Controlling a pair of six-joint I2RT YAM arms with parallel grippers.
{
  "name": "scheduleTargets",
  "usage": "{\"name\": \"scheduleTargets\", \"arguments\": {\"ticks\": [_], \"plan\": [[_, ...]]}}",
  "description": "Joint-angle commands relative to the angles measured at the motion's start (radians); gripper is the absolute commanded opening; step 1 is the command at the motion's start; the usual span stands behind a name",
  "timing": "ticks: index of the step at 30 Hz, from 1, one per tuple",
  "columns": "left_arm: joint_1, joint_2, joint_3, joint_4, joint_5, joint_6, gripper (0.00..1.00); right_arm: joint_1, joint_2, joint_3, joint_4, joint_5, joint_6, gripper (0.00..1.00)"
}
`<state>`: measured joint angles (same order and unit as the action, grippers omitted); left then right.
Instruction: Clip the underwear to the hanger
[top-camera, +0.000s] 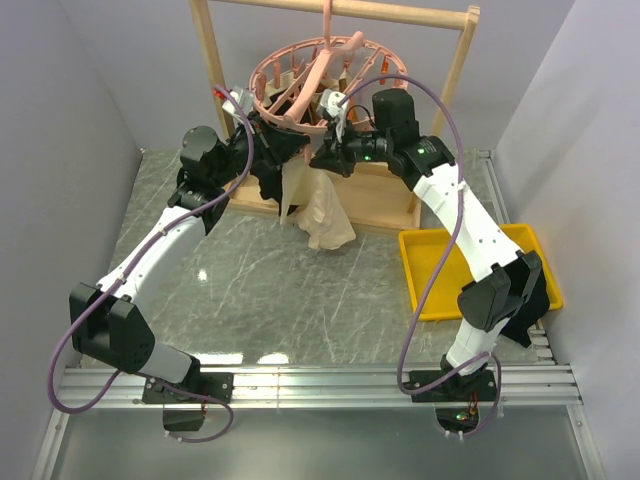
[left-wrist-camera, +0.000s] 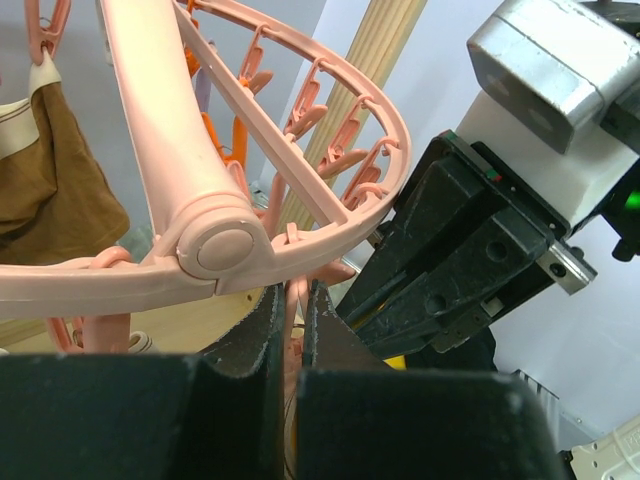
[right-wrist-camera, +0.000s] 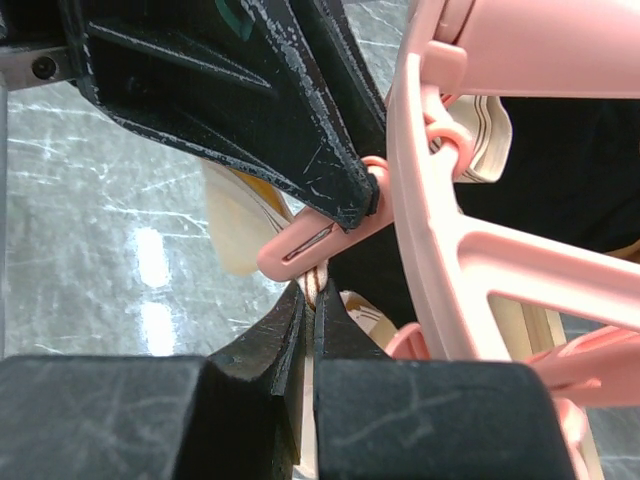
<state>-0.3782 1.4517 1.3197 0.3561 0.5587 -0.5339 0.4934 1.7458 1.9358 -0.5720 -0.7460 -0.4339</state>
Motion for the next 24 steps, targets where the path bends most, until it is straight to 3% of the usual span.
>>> {"name": "scheduleTargets", "arguments": {"ticks": [1,6,8,13,18,24], "plan": [[-0.005,-0.007,-0.008,-0.068,0.073,0.040,0.00,-0.018,-0.019,0.071,0.061,-0.058,0.041,0.00],[-0.005,-0.010,-0.008,-0.075,0.076,0.051,0.01,-0.019,-0.019,0.077,0.054,-0.066,0.037,0.00],[-0.004,-0.010,-0.008,-0.072,0.075,0.052,0.06,-0.021,-0.014,0.087,0.050,-0.067,0.038,0.00],[-0.005,-0.002,0.012,-0.082,0.075,0.043,0.31,-0.019,-0.003,0.109,0.040,-0.072,0.041,0.00],[-0.005,0.001,0.026,-0.080,0.067,0.032,0.43,-0.019,0.003,0.111,0.044,-0.075,0.046,0.00],[-0.005,-0.008,0.030,-0.086,0.041,0.018,0.75,-0.021,0.004,0.100,0.058,-0.069,0.060,0.00]]}}
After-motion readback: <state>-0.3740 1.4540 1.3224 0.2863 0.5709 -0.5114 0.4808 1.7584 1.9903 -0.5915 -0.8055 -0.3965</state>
